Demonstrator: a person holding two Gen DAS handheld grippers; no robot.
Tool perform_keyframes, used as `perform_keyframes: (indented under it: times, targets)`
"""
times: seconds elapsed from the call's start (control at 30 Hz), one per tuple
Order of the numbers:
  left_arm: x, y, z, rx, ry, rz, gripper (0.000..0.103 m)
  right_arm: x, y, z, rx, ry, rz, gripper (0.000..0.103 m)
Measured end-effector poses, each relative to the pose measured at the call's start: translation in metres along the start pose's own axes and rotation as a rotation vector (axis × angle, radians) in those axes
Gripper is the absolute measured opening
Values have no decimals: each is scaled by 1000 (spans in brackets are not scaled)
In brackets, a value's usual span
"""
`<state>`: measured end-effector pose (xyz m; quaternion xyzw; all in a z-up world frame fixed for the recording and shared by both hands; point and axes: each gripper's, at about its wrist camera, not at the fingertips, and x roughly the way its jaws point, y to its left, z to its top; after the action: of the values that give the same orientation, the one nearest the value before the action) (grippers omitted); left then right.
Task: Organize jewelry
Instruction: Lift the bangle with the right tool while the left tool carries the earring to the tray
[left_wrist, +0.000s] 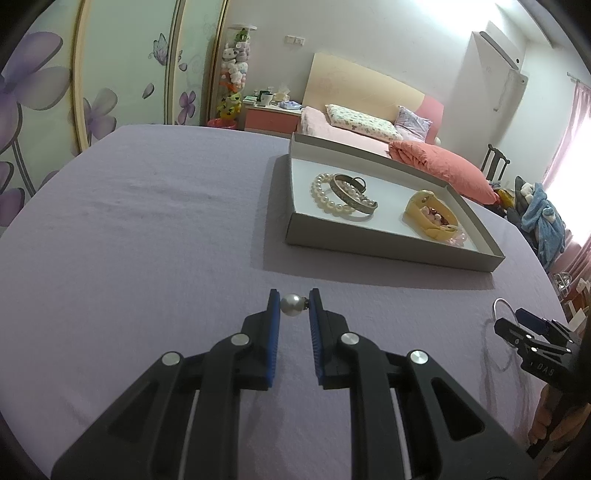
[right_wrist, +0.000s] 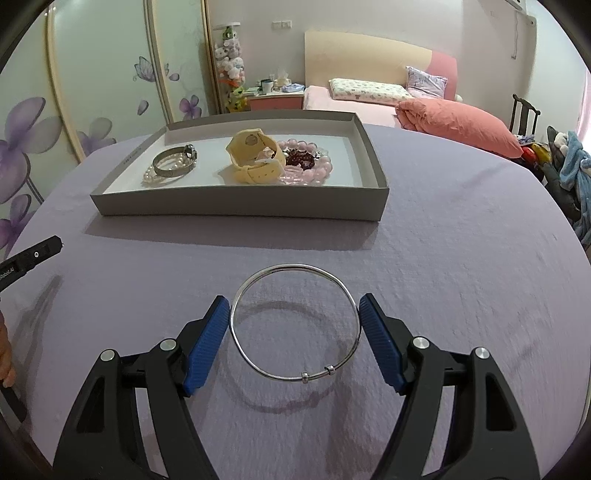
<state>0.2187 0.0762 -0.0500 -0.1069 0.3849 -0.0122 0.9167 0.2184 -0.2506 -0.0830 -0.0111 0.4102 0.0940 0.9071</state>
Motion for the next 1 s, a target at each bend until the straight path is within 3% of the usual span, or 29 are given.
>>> perform_keyframes:
  times: [0.23, 0.53, 0.67, 1.0]
  targets:
    - [-9, -8, -3, 14, -6, -13, 16, -7, -2, -2, 19, -25, 15, 72]
    - [-36, -28, 5, 66, -81, -54, 16, -60, -4, 13, 50, -236, 50, 72]
    - [-46, -40, 10, 98, -127, -66, 16, -80, 3, 23, 16, -341, 27, 73]
    - [-55, -61, 24, 141, -188, -80, 16, -84, 15, 35, -10, -412, 36, 73]
